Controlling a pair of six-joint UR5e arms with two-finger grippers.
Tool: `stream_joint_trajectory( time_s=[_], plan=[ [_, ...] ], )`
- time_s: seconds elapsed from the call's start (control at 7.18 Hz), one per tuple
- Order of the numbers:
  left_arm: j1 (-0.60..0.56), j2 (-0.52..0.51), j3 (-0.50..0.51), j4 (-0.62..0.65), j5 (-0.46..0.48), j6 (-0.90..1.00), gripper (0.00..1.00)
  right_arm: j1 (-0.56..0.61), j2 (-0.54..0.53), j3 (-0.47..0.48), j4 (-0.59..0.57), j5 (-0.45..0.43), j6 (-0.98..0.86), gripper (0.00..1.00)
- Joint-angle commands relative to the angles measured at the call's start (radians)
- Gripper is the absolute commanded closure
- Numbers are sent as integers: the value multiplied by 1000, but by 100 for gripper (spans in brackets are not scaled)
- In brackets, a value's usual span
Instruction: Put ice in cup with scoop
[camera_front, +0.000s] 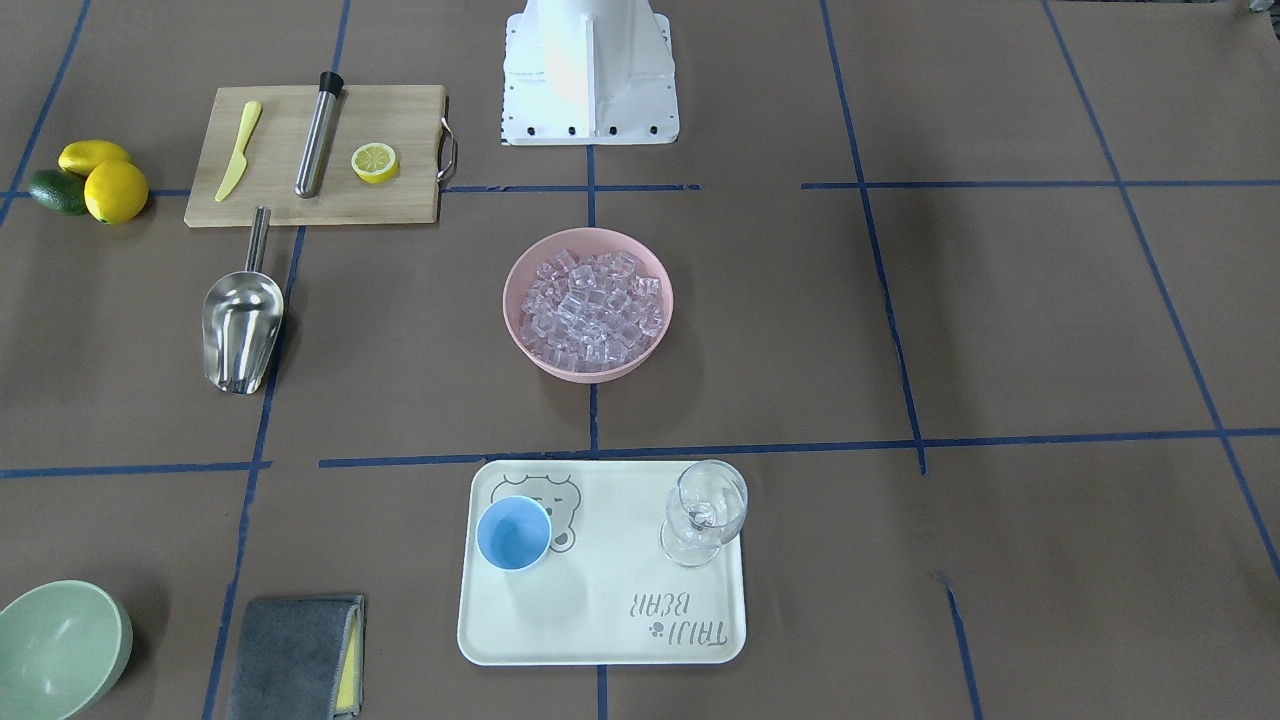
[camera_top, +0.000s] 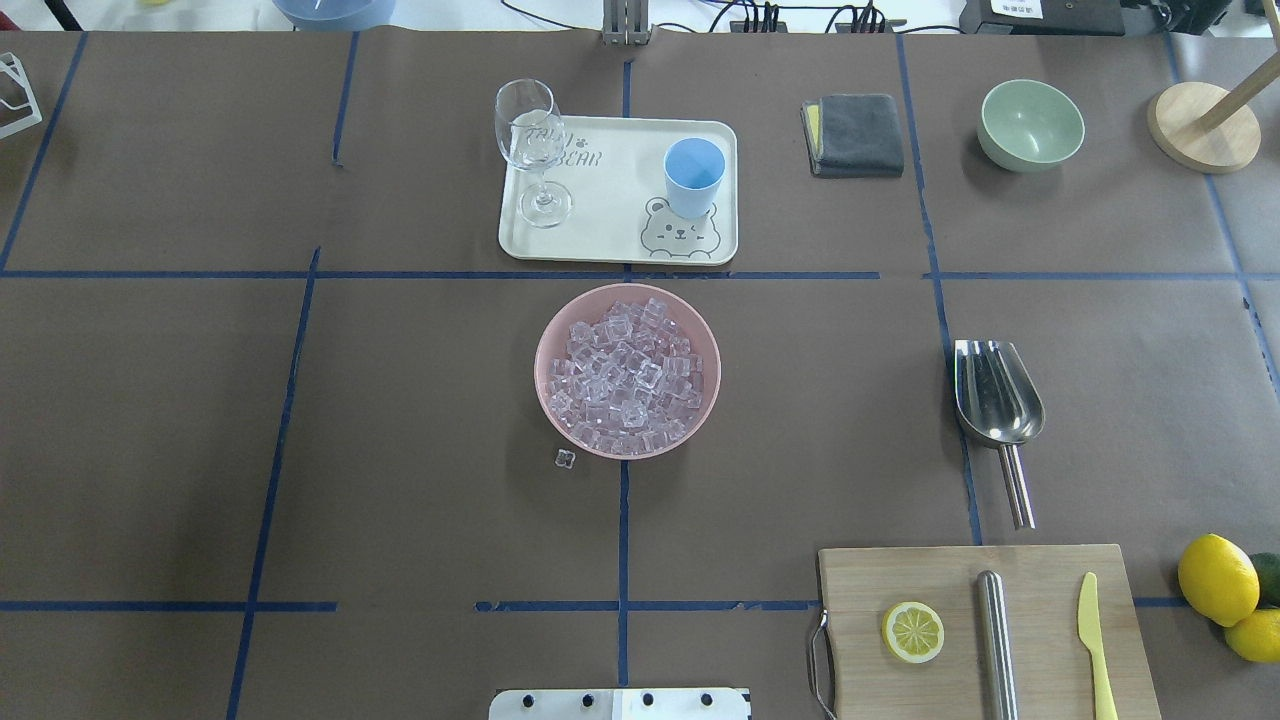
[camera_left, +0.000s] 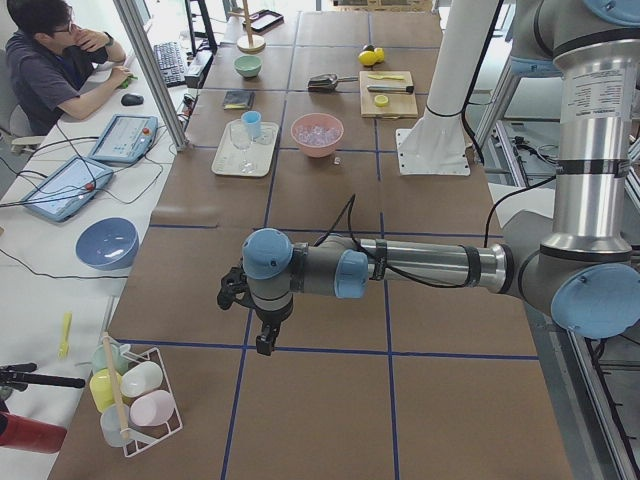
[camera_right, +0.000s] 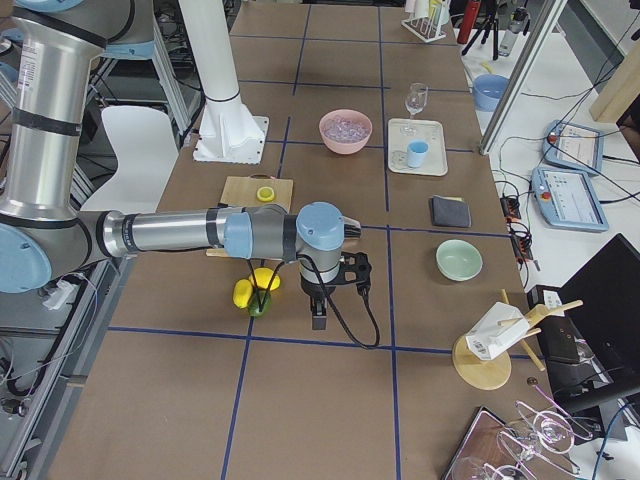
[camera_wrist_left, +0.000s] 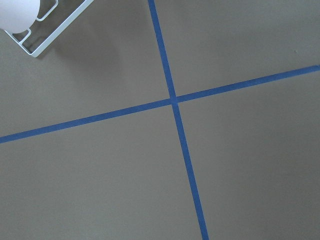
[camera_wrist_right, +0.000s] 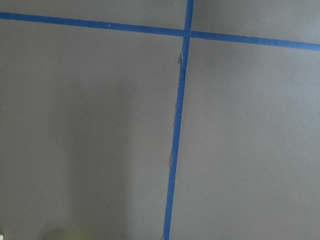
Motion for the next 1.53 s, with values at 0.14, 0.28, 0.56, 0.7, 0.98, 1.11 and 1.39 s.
stream_joint_trajectory(
  time_s=[0.14,0.28,0.56,0.7,0.98,1.11,1.39],
  plan=[
    [5,0,-3,0,-3,0,0,0,0,0,0,0,2,0],
    [5,-2,-8,-2,0,0,0,-1,8,5,-2,3,6,0],
    [12,-9,-25,0,2,-2,0,0,49,6,-2,3,6,0],
    [17,-31,-25,-5,-2,-5,0,-1,51,3,-2,2,9,0],
    [63,-80,-22,-13,-11,-9,0,-2,52,0,-3,46,9,0],
    [69,-115,-8,-39,-12,-11,0,-2,51,6,-3,49,11,0],
    [71,-138,-9,-121,-11,-12,0,-2,51,11,-2,49,9,0]
  ],
)
